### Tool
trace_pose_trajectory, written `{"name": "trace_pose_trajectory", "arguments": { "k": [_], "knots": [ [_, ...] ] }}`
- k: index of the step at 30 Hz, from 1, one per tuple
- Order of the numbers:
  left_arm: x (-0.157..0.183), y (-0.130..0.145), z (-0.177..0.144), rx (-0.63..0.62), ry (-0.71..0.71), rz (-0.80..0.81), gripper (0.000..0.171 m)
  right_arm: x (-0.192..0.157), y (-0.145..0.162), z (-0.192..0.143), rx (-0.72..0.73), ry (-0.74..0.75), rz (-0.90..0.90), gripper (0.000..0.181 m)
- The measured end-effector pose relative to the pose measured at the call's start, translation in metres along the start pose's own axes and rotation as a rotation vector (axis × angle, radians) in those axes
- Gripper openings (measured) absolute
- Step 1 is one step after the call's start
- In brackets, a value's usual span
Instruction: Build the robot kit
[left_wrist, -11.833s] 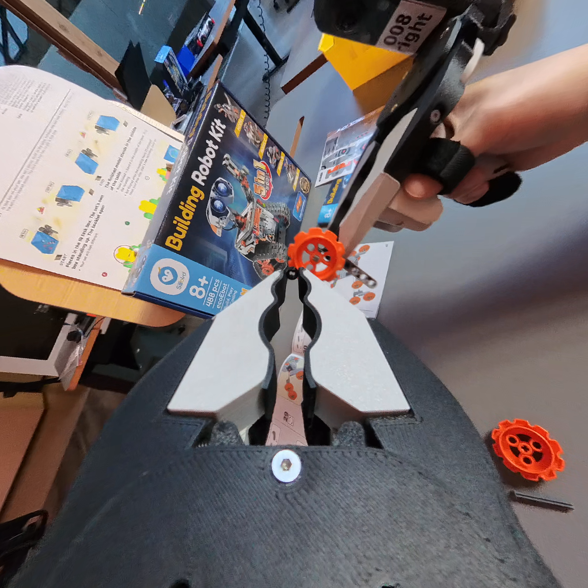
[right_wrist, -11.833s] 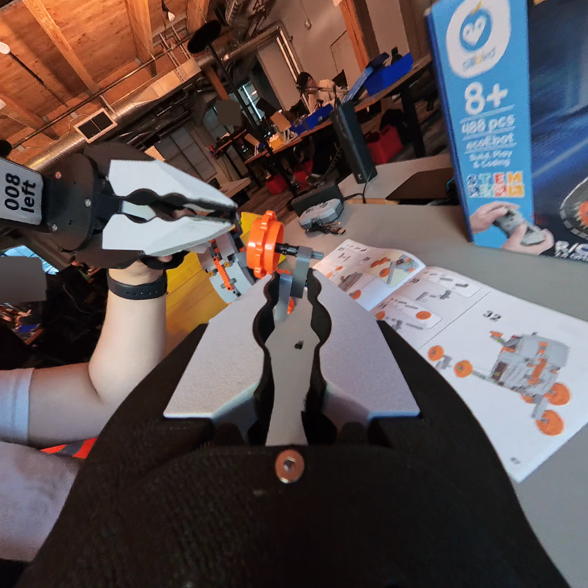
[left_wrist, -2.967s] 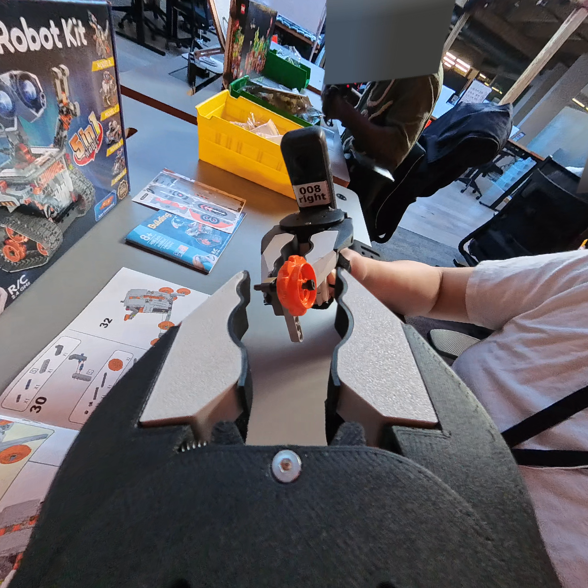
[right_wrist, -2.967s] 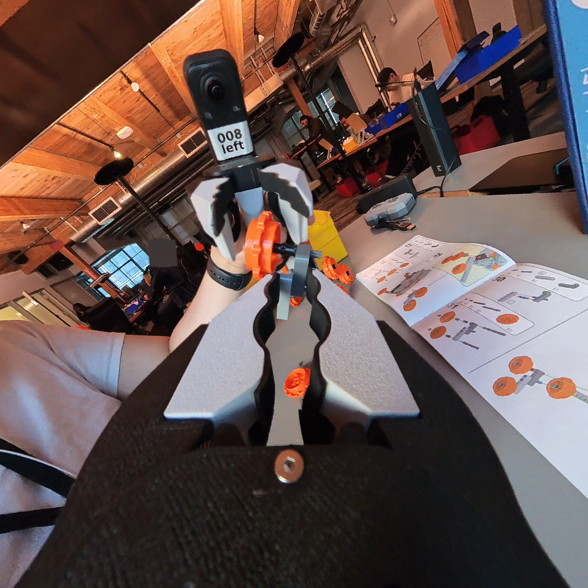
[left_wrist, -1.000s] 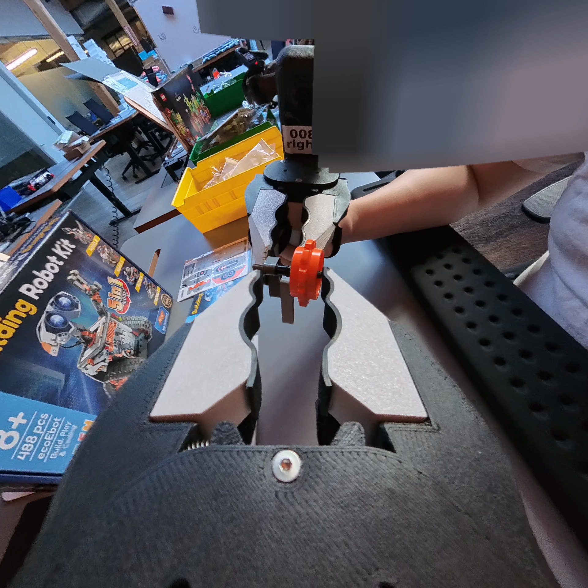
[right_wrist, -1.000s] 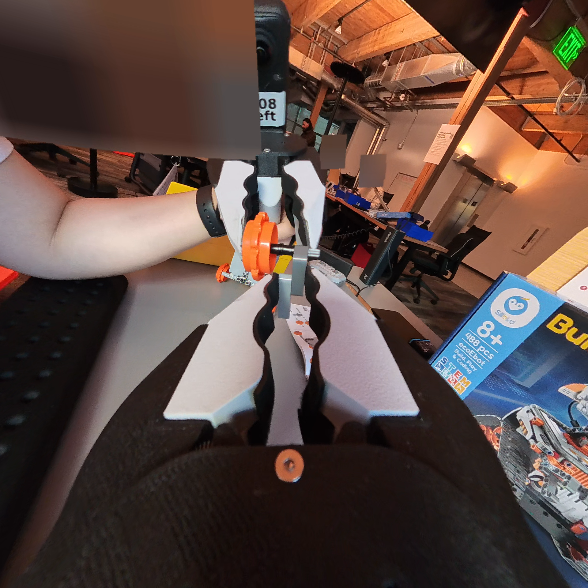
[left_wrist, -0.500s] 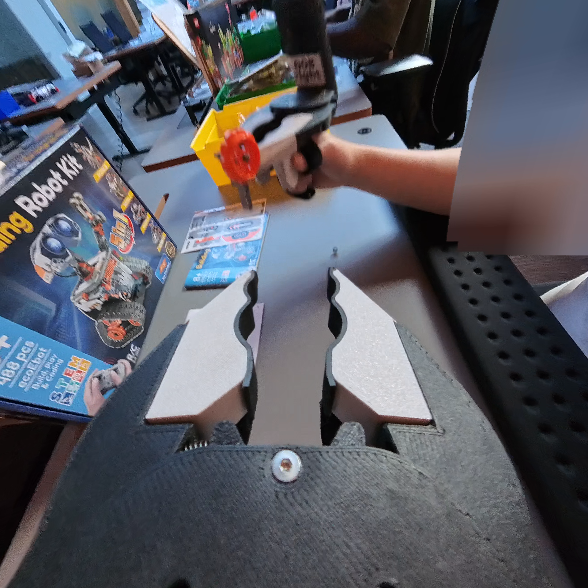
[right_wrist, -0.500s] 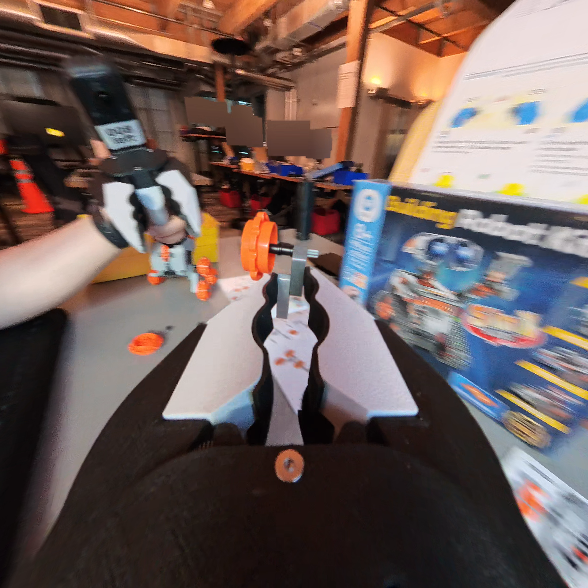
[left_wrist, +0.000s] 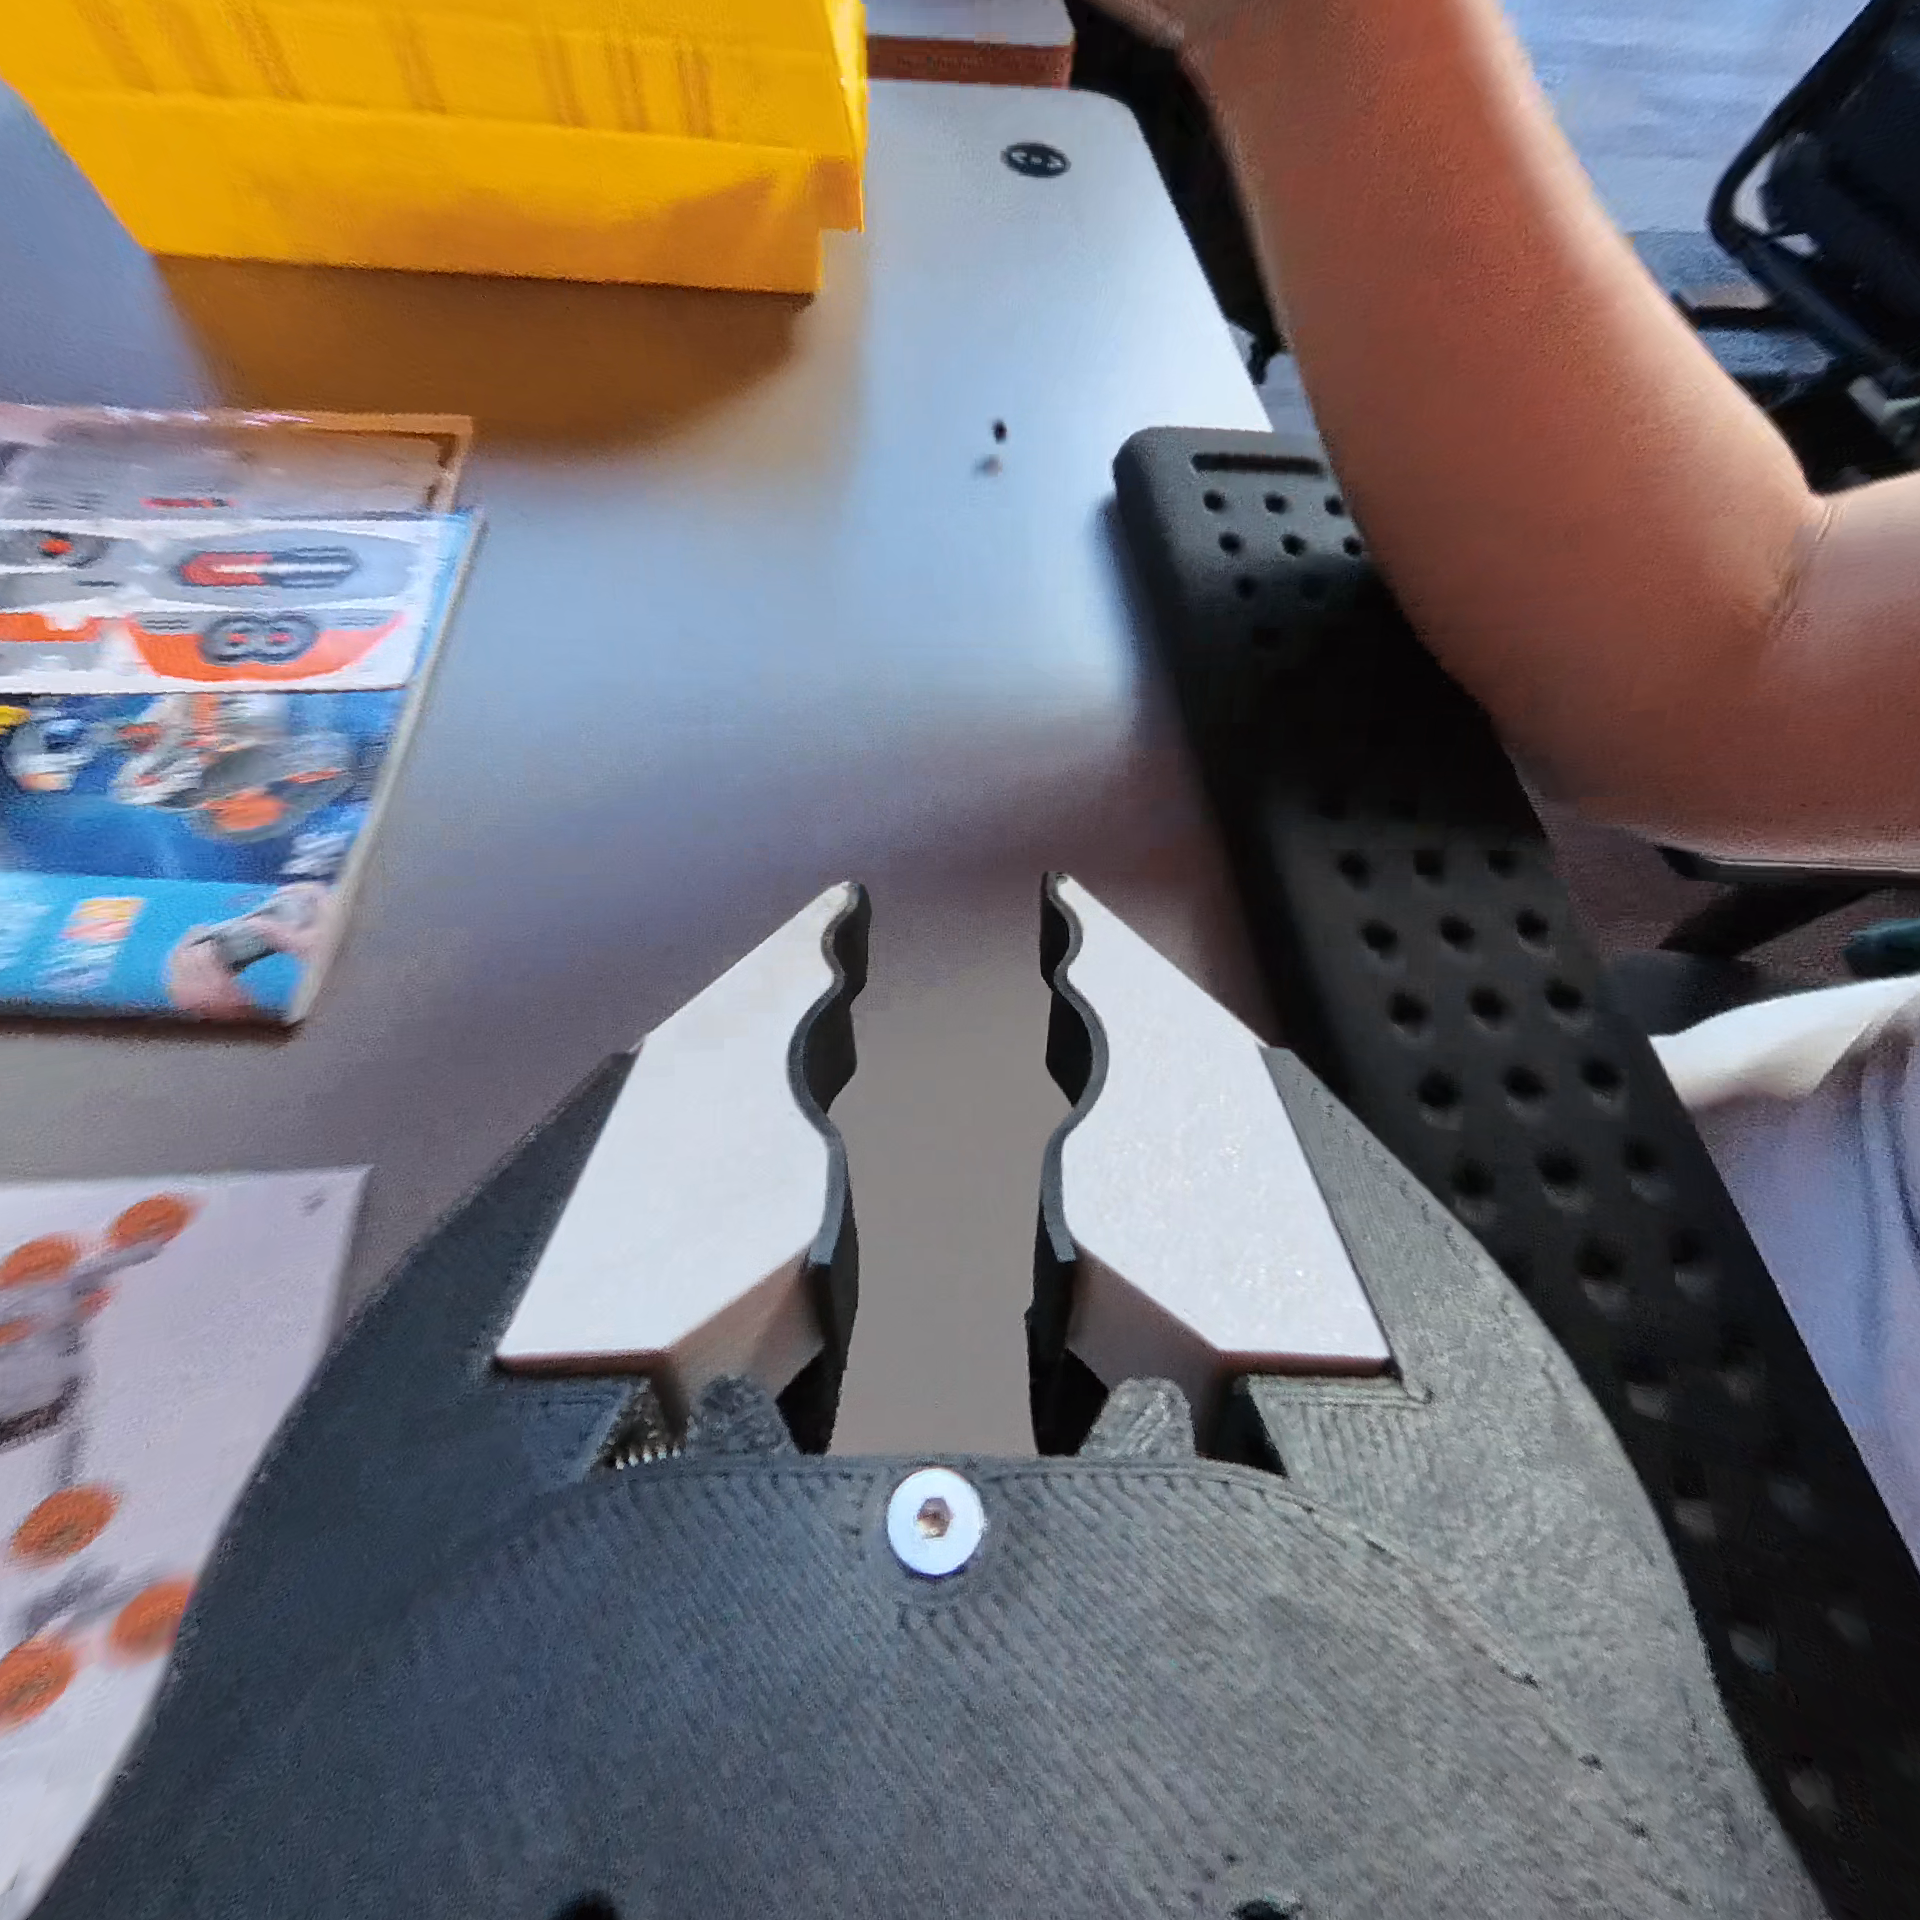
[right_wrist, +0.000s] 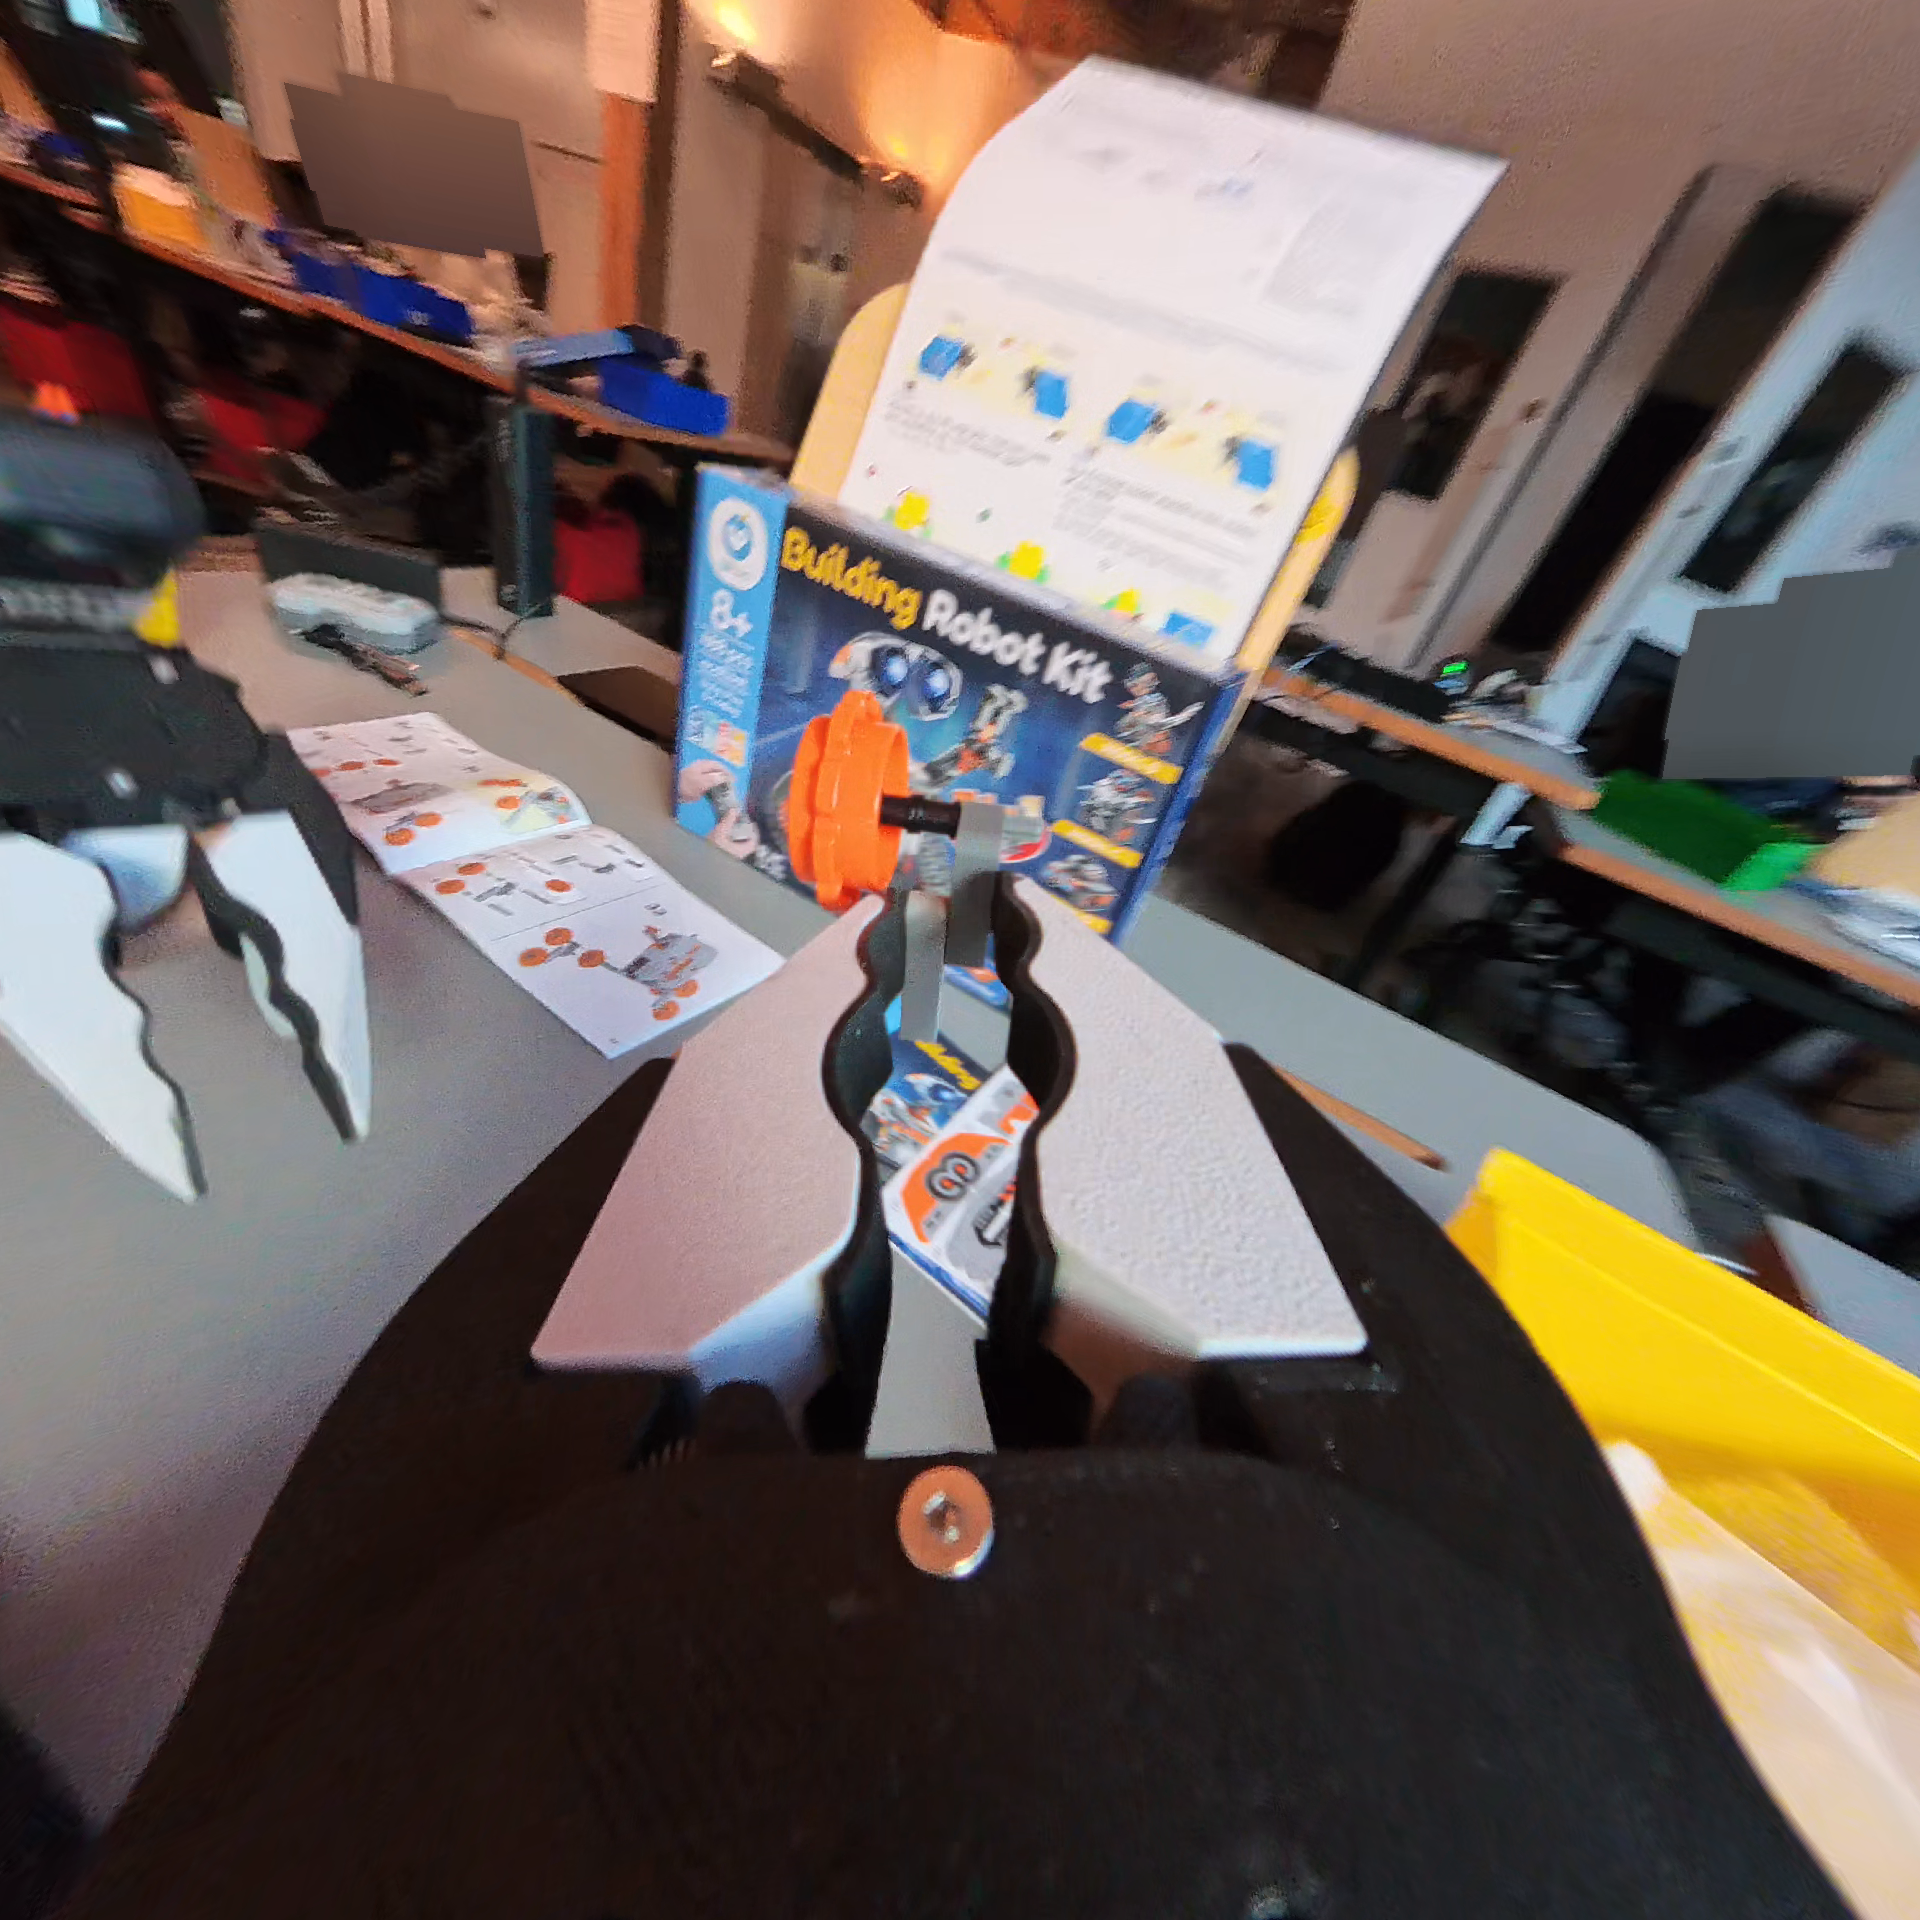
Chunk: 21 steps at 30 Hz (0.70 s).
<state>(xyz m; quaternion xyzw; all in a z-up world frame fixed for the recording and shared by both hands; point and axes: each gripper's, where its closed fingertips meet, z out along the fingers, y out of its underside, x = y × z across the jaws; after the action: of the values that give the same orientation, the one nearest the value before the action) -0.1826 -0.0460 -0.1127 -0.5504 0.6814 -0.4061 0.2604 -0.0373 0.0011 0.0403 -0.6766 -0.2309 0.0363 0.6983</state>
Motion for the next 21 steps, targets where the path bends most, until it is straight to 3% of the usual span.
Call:
{"name": "trace_pose_trajectory", "arguments": {
  "k": [3,7,10,16,21],
  "knots": [
    [0.006,-0.004,0.041,-0.047,0.025,0.005,0.033,0.0,-0.016,-0.059,0.019,0.094,-0.042,0.016],
    [0.011,-0.036,0.101,-0.079,0.034,0.078,0.033,0.024,0.011,-0.132,-0.095,0.281,-0.058,0.016],
    [0.009,-0.069,0.147,-0.072,0.041,0.12,0.034,0.036,0.027,-0.177,-0.072,0.353,0.0,0.016],
    [-0.008,-0.09,0.223,-0.148,0.084,0.191,0.027,0.04,0.07,-0.219,-0.105,0.412,0.077,0.016],
    [-0.004,-0.091,0.241,-0.221,0.155,0.353,0.024,0.039,0.093,-0.237,-0.154,0.419,0.1,0.016]
  ]
}}
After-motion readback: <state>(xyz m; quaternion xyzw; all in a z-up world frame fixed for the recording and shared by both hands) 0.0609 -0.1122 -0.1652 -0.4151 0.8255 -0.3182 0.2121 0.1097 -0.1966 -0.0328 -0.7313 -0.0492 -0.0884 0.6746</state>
